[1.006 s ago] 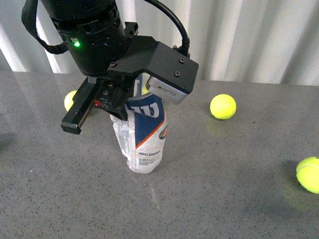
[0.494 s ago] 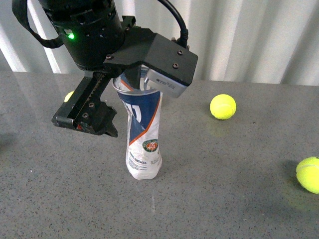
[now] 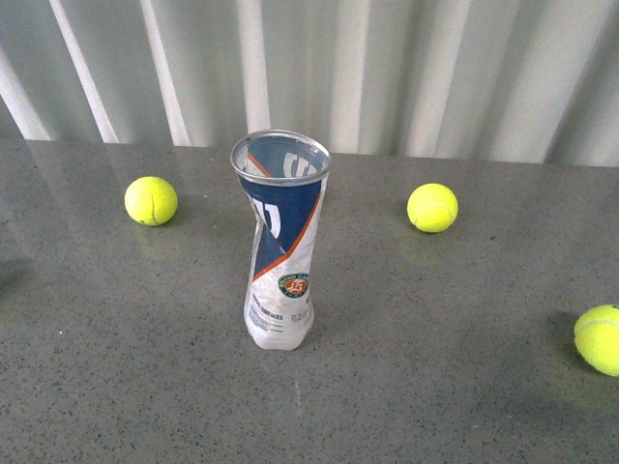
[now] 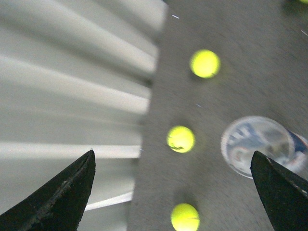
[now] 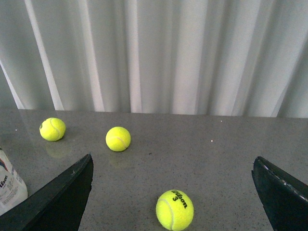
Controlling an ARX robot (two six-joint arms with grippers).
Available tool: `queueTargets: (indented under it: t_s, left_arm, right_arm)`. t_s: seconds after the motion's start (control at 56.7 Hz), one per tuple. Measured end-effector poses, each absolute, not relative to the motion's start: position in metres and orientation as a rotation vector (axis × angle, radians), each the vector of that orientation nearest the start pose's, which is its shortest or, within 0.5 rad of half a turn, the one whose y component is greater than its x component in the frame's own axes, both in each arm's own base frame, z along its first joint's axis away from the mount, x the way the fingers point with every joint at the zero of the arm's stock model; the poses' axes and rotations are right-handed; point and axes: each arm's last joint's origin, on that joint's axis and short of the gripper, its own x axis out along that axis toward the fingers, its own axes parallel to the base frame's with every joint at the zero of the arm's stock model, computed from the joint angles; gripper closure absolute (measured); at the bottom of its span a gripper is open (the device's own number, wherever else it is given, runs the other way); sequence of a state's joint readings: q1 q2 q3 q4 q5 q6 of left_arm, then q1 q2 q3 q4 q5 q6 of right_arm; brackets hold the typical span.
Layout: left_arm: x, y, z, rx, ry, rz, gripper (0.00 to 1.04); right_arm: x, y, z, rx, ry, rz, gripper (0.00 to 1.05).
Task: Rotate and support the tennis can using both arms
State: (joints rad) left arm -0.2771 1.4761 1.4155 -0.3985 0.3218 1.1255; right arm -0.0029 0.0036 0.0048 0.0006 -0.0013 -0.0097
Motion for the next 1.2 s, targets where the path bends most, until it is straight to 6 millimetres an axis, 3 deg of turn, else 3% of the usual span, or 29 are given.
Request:
queueTargets:
  t_s: [0.141,0.265,0.335,0.406,0.441,0.512,0.653,0.917,0.953,1.2]
  left_arm:
    - [0.297,-0.060,0.377,0.792,0.016,-0.541,0.07]
    - [0.276,-0.005,0.334,0.362,0.095,-0.378,0.07]
    - [0.269,0.015,0.319,0.207,0.127,-0.348,0.07]
    - [0.261,0.048,0.298,0.003,0.158,-0.256,0.07]
    - [0.258,0.062,0.288,-0.062,0.174,-0.197,0.07]
    - [0.247,0.080,0.263,-0.036,0.082,-0.020,0.21]
    - [0.214,0.068,0.219,-0.008,0.010,0.024,0.47]
    - [0.179,0.033,0.196,-0.005,0.004,0.006,0.98]
    - [0.176,0.031,0.194,-0.009,0.005,0.008,1.01]
    - [0.156,0.017,0.183,-0.005,0.006,0.002,1.01]
  right_arm:
    - [0.098,0.000,0.165,-0.010,-0.002,-0.001,0.07]
    - [0.098,0.000,0.165,-0.010,-0.002,-0.002,0.07]
    - [0.098,0.000,0.165,-0.010,-0.002,-0.001,0.07]
    - [0.098,0.000,0.165,-0.010,-0.002,-0.001,0.07]
    - [0.098,0.000,0.165,-0.010,-0.002,-0.002,0.07]
    - [0.098,0.000,0.165,-0.010,-0.002,-0.002,0.07]
    - [0.098,0.000,0.165,-0.010,-0.002,-0.001,0.07]
    - [0.098,0.000,0.165,-0.010,-0.002,-0.002,0.07]
    - [0.098,0.000,0.165,-0.010,-0.002,-0.001,0.07]
    - [0.098,0.000,0.165,-0.010,-0.002,-0.002,0.07]
